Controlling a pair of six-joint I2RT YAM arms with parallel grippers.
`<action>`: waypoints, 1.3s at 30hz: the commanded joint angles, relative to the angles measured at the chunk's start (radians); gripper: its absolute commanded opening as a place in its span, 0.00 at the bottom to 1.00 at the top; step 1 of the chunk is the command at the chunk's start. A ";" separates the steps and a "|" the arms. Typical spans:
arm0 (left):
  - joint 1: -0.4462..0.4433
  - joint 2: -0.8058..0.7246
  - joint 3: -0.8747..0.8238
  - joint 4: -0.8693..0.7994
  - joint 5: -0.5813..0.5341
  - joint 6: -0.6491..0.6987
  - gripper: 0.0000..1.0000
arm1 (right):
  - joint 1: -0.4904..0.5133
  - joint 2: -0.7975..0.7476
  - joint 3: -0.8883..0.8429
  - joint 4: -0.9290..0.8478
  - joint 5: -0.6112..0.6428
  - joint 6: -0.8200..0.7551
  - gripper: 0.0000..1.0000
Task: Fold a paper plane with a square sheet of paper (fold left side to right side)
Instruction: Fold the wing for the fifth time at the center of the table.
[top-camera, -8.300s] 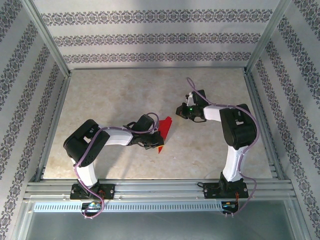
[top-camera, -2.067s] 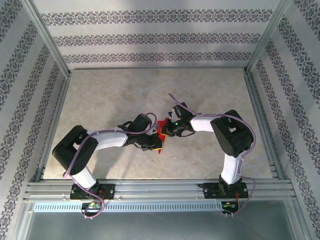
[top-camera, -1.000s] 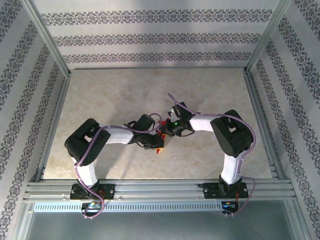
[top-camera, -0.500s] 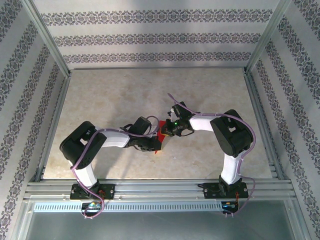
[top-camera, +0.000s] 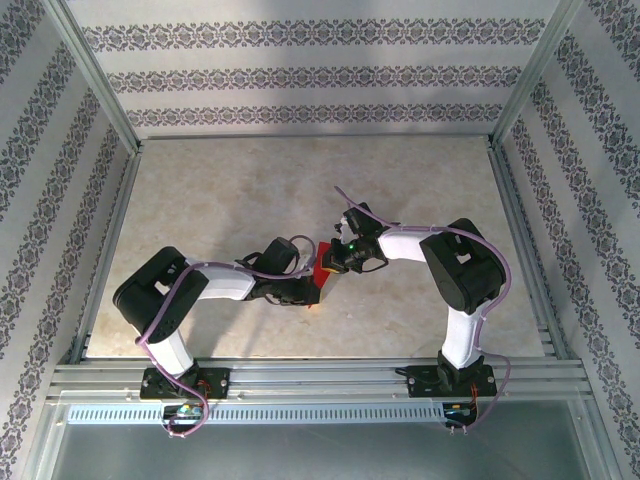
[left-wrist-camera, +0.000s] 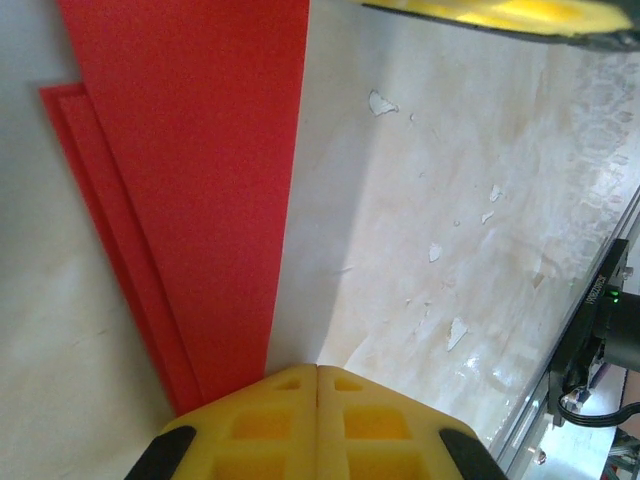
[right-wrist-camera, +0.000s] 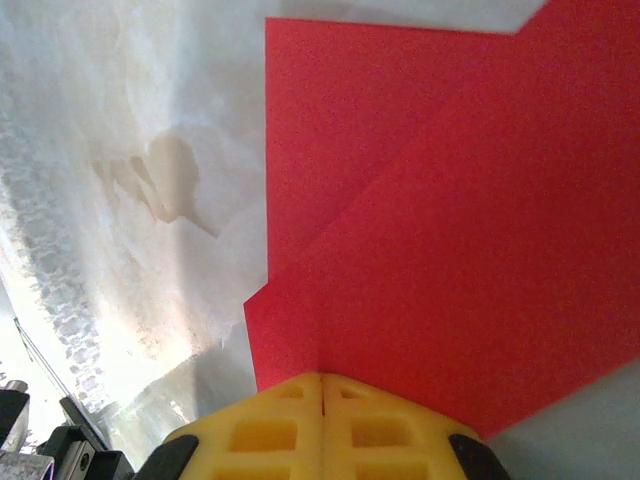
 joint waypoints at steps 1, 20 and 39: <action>-0.034 0.001 -0.056 -0.134 0.035 0.015 0.00 | -0.006 0.074 -0.024 -0.118 0.164 -0.027 0.00; -0.044 -0.104 -0.073 -0.111 0.024 0.009 0.04 | -0.017 0.039 0.039 -0.129 0.141 -0.053 0.00; 0.113 -0.470 -0.061 -0.139 -0.533 0.098 0.50 | 0.027 -0.298 0.149 -0.431 0.486 -0.071 0.45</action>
